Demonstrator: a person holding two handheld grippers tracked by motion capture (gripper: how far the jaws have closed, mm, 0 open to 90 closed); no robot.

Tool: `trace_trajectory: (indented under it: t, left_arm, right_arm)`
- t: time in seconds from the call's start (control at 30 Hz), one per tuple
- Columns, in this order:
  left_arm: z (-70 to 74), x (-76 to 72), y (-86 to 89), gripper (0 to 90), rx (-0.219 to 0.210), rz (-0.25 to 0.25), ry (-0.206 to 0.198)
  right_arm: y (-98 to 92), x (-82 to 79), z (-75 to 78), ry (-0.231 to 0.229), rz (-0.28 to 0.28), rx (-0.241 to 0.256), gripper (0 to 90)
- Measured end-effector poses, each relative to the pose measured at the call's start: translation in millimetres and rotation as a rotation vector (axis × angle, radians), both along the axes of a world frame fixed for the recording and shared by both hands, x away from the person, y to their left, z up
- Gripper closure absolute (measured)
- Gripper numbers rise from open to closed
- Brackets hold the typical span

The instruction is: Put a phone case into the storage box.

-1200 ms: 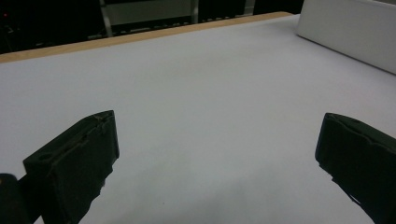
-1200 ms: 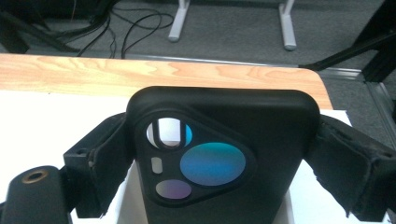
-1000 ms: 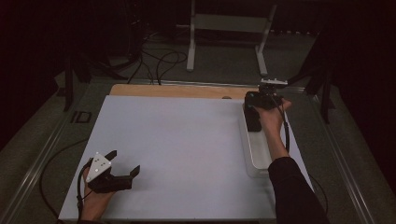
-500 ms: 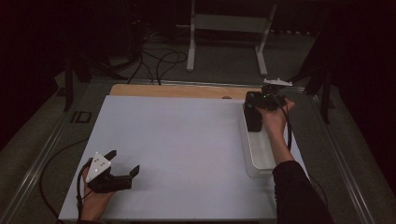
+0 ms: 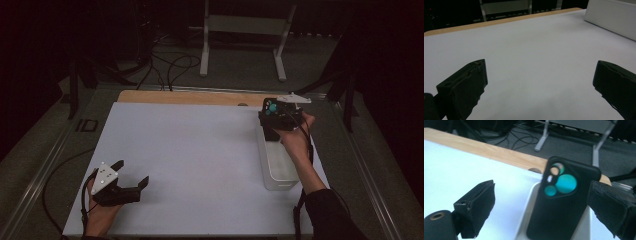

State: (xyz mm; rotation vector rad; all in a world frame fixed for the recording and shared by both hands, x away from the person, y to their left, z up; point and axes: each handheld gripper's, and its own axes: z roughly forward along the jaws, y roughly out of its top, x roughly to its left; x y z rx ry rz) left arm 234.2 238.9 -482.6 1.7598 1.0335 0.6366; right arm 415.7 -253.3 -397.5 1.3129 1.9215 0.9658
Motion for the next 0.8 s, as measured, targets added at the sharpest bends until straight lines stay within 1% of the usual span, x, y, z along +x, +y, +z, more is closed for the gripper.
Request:
trace_trajectory:
  t: [0.03,0.07,0.1,0.13,0.2,0.23,0.27,0.3,0.33,0.37,0.43,0.5,0.6,0.67,0.7,0.73,0.8]
  left_arm:
    - [0.2,0.0,0.1,0.2,-0.001,0.001,0.0]
    - [0.2,0.0,0.1,0.1,-0.001,0.001,0.0]
    - [0.8,0.1,0.2,0.1,0.001,0.002,0.001]
    - [1.1,0.1,0.2,0.1,0.001,0.001,0.002]
    - [1.9,-0.1,0.2,0.1,0.005,0.001,0.002]
    - [2.4,-0.2,0.3,0.1,0.007,0.0,0.0]
    - [2.4,-0.2,0.3,0.1,0.007,0.0,0.0]
    - [3.7,-0.4,0.7,0.1,0.01,-0.001,-0.003]
    - [4.2,-0.6,0.9,0.1,0.007,0.001,-0.004]
    - [4.7,-0.9,1.2,0.1,0.007,0.002,-0.007]
    - [5.7,-1.3,2.1,0.1,0.007,0.004,-0.01]
    - [6.5,-1.7,3.4,0.1,0.005,0.004,-0.011]
    - [7.1,-1.8,4.2,0.1,0.005,0.004,-0.015]
    - [7.5,-2.1,4.3,0.1,0.002,0.002,-0.017]
    - [7.9,-2.3,4.2,0.1,0.004,0.001,-0.017]
    - [8.1,-2.5,4.1,0.1,0.003,0.0,-0.019]
    - [8.7,-2.8,4.1,0.1,0.004,-0.002,-0.022]
  right_arm:
    - [0.6,-2.9,0.1,-0.003,0.012,-0.002,8.3]
    - [0.6,-2.9,0.1,-0.003,0.012,-0.002,8.3]
    - [1.5,-7.0,0.4,-0.005,0.022,-0.002,8.3]
    - [3.5,-15.6,0.9,-0.013,0.044,0.007,8.3]
    - [5.4,-25.6,1.3,-0.03,0.07,0.013,8.3]
    - [6.0,-29.0,1.2,-0.033,0.078,0.019,8.3]
    - [6.0,-29.0,1.2,-0.033,0.078,0.019,8.3]
    - [6.6,-33.4,1.2,-0.037,0.088,0.024,8.3]
    - [7.4,-42.5,0.0,-0.047,0.107,0.036,8.3]
    - [7.4,-47.4,-0.8,-0.048,0.116,0.042,8.3]
    - [7.0,-56.5,-3.0,-0.05,0.132,0.064,8.3]
    - [6.8,-68.7,-6.3,-0.068,0.151,0.066,8.3]
    - [4.3,-87.2,-13.5,-0.099,0.169,0.093,8.3]
    - [2.6,-96.7,-18.4,-0.099,0.173,0.096,8.3]
    - [1.2,-101.9,-20.3,-0.111,0.175,0.093,8.3]
    - [-0.2,-107.4,-21.9,-0.119,0.174,0.102,8.3]
    - [-3.6,-117.6,-25.6,-0.131,0.191,0.108,8.3]
